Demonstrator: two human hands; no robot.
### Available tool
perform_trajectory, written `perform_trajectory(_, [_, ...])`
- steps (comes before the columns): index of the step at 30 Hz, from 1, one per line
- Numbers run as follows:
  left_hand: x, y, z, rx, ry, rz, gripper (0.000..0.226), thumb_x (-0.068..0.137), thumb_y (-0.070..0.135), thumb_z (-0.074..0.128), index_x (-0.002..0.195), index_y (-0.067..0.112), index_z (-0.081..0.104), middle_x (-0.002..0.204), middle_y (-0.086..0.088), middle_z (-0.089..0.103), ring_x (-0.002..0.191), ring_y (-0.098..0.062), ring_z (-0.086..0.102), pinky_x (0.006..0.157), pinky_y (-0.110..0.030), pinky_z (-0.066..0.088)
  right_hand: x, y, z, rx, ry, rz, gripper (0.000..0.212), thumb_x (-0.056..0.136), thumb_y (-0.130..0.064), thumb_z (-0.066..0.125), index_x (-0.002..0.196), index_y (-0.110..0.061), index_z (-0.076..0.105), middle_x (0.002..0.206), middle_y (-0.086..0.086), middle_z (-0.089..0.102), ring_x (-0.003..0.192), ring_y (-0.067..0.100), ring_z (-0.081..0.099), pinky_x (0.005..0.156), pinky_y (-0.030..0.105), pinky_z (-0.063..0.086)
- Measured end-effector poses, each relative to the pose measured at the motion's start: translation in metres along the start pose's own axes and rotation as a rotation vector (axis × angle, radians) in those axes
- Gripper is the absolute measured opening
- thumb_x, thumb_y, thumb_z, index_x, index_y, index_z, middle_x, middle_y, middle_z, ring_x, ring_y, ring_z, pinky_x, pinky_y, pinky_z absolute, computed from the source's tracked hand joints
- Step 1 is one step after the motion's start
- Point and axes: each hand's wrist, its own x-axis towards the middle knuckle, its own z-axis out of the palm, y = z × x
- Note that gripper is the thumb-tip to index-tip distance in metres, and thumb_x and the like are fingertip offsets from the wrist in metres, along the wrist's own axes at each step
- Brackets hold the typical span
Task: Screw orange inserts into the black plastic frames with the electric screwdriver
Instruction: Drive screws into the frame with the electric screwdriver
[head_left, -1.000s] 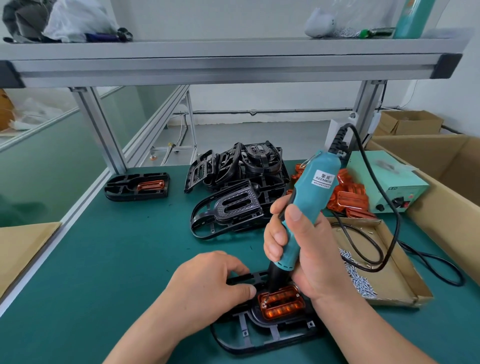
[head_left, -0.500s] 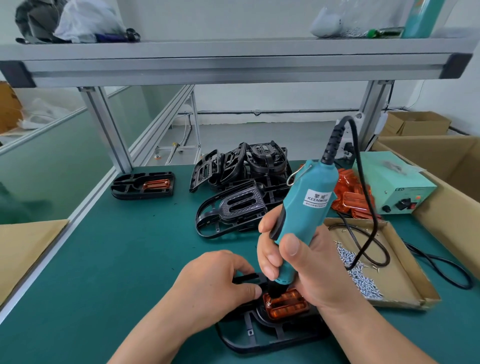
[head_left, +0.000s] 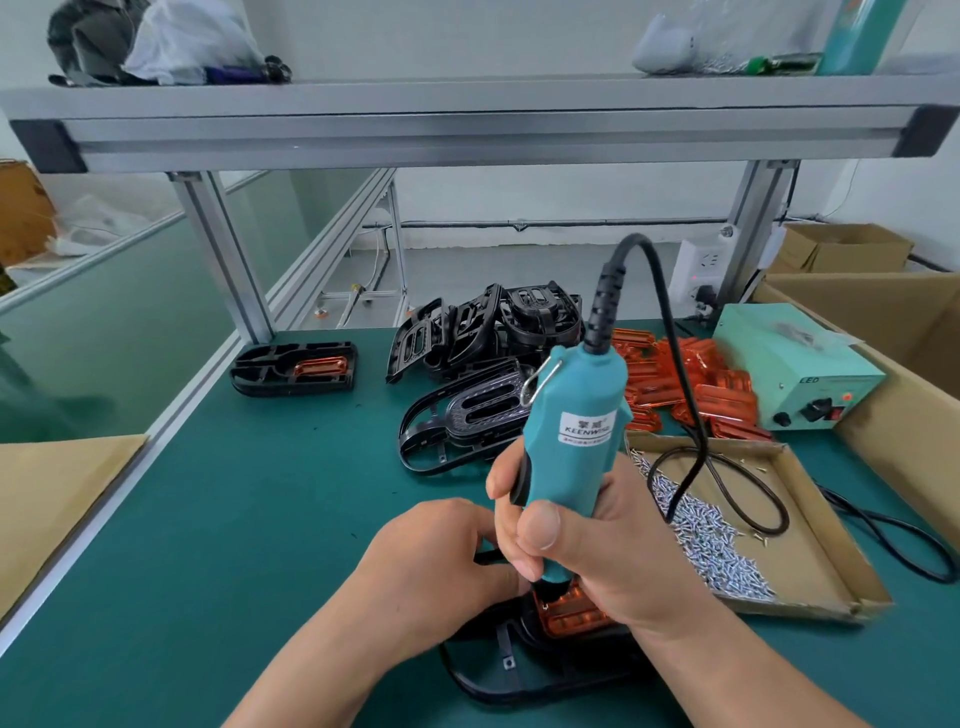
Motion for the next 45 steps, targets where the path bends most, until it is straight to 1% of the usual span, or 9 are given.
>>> perform_trajectory(8, [0.002,0.003,0.002,-0.096,0.004,-0.009,0.042,0.062,0.056,0.041,0.080,0.019,0.049,0.085,-0.012,0.061,0.073,-0.027,0.050,0.077,-0.054,0.054,0.002,-0.003,0.005,-0.057,-0.053,0.046,0.037,0.092,-0.043,0.082,0.098,-0.010,0.066,0.060,0.021,0.048,0.054,0.021,0.044,0.053,0.043,0.031])
perform_trajectory(13, [0.001,-0.001,0.003,-0.199,0.029,-0.069,0.040,0.059,0.056,0.065,0.084,0.025,0.069,0.090,-0.004,0.076,0.086,-0.028,0.071,0.084,-0.049,0.061,0.004,-0.004,0.002,-0.077,-0.058,0.059,0.034,0.096,-0.028,0.078,0.089,-0.001,0.058,0.057,0.020,0.047,0.052,0.021,0.044,0.054,0.032,0.038])
perform_trajectory(16, [0.003,-0.003,0.006,-0.101,0.029,-0.023,0.032,0.057,0.064,0.045,0.071,0.040,0.061,0.069,0.015,0.061,0.061,-0.007,0.050,0.067,-0.033,0.053,0.005,-0.006,0.001,-0.061,-0.076,0.055,0.026,0.095,-0.016,0.072,0.082,-0.001,0.056,0.056,0.021,0.046,0.052,0.020,0.044,0.056,0.029,0.041])
perform_trajectory(19, [0.001,0.001,0.004,-0.113,0.013,-0.032,0.030,0.053,0.064,0.041,0.066,0.043,0.058,0.063,0.018,0.057,0.057,-0.006,0.046,0.060,-0.028,0.045,0.005,-0.009,-0.001,-0.054,-0.113,0.071,0.029,0.095,-0.015,0.071,0.082,0.003,0.052,0.056,0.023,0.045,0.052,0.021,0.043,0.056,0.030,0.038])
perform_trajectory(24, [-0.006,0.011,-0.004,-0.185,-0.028,0.035,0.019,0.063,0.050,0.048,0.065,0.031,0.047,0.073,-0.002,0.057,0.071,-0.023,0.050,0.076,-0.051,0.054,0.003,-0.010,0.002,-0.071,-0.178,0.099,0.023,0.092,-0.014,0.074,0.087,0.002,0.058,0.058,0.019,0.043,0.052,0.021,0.039,0.053,0.027,0.036])
perform_trajectory(27, [-0.006,0.007,-0.004,-0.211,0.031,0.031,0.027,0.063,0.049,0.064,0.088,0.038,0.060,0.097,0.001,0.073,0.095,-0.024,0.070,0.090,-0.043,0.058,0.002,-0.007,0.000,-0.058,-0.166,0.077,0.024,0.092,-0.031,0.084,0.098,-0.013,0.069,0.062,0.006,0.052,0.055,0.015,0.047,0.058,0.025,0.041])
perform_trajectory(36, [0.007,-0.003,0.013,0.057,0.096,0.007,0.028,0.058,0.070,0.035,0.074,0.060,0.056,0.076,0.037,0.058,0.064,0.004,0.055,0.053,-0.023,0.036,-0.002,0.003,-0.012,-0.010,-0.051,-0.032,0.034,0.096,-0.038,0.079,0.113,-0.011,0.067,0.069,0.000,0.061,0.055,0.020,0.055,0.061,0.028,0.046])
perform_trajectory(41, [0.008,0.002,0.018,0.186,0.130,0.017,0.031,0.057,0.065,0.024,0.076,0.061,0.048,0.081,0.057,0.042,0.050,-0.004,0.045,0.047,-0.025,0.028,-0.002,0.001,-0.011,-0.032,-0.057,-0.052,0.032,0.097,-0.038,0.079,0.113,-0.012,0.068,0.069,-0.001,0.062,0.055,0.020,0.056,0.062,0.028,0.046])
perform_trajectory(45, [0.010,0.000,0.022,0.237,0.179,0.041,0.033,0.056,0.061,0.018,0.077,0.066,0.042,0.059,0.007,0.051,0.046,-0.006,0.040,0.045,-0.026,0.024,-0.001,0.000,-0.010,-0.022,-0.063,-0.050,0.032,0.098,-0.037,0.078,0.112,-0.010,0.067,0.069,-0.002,0.063,0.056,0.019,0.057,0.067,0.024,0.049])
